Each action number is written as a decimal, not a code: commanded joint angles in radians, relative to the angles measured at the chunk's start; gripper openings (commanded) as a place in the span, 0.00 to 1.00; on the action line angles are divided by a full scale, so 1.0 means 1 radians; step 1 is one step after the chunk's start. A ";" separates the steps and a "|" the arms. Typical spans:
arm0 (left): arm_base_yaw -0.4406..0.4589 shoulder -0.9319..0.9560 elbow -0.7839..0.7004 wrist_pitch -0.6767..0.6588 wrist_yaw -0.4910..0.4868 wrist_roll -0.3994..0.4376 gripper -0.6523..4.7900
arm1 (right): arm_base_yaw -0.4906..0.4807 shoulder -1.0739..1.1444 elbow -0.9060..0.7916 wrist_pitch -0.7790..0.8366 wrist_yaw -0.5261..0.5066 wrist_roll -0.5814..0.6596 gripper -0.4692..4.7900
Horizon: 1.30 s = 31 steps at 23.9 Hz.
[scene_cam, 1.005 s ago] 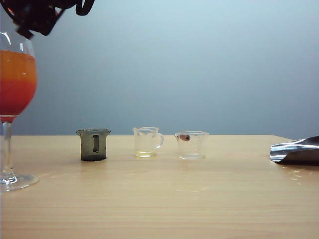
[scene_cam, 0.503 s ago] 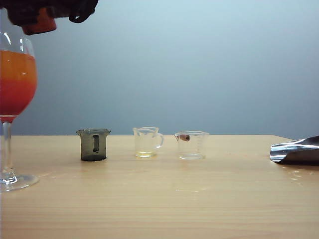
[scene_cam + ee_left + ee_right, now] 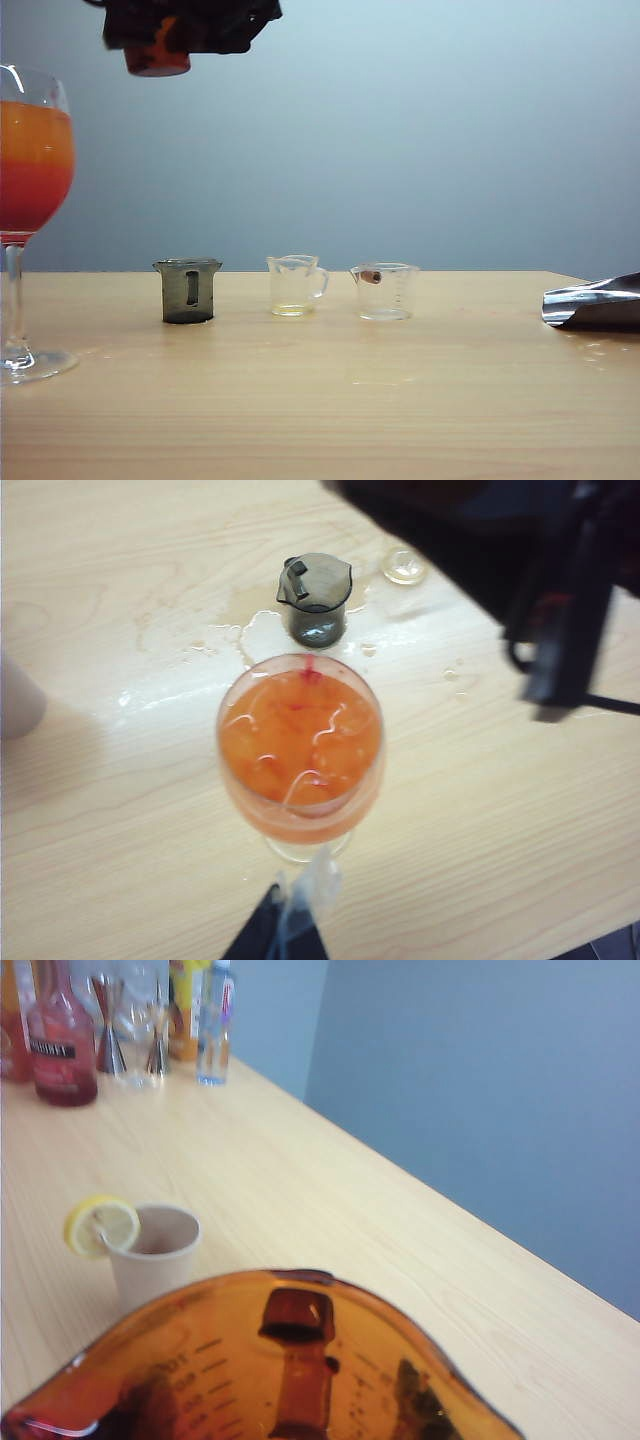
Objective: Pick up the fourth measuring cup from the left, pour the grenadine inside into the goblet, and finally put the measuring cup back in its original place.
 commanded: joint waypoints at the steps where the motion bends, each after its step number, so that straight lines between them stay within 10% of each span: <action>1: 0.002 -0.002 0.003 0.004 0.003 0.000 0.11 | -0.031 -0.057 -0.050 0.032 0.023 0.071 0.41; 20: 0.002 -0.002 0.003 0.005 0.003 0.000 0.11 | -0.313 -0.451 -0.767 0.180 0.320 0.366 0.41; 31: 0.002 -0.002 0.003 0.006 0.003 0.000 0.11 | -0.481 -0.013 -0.734 0.657 0.287 0.377 0.41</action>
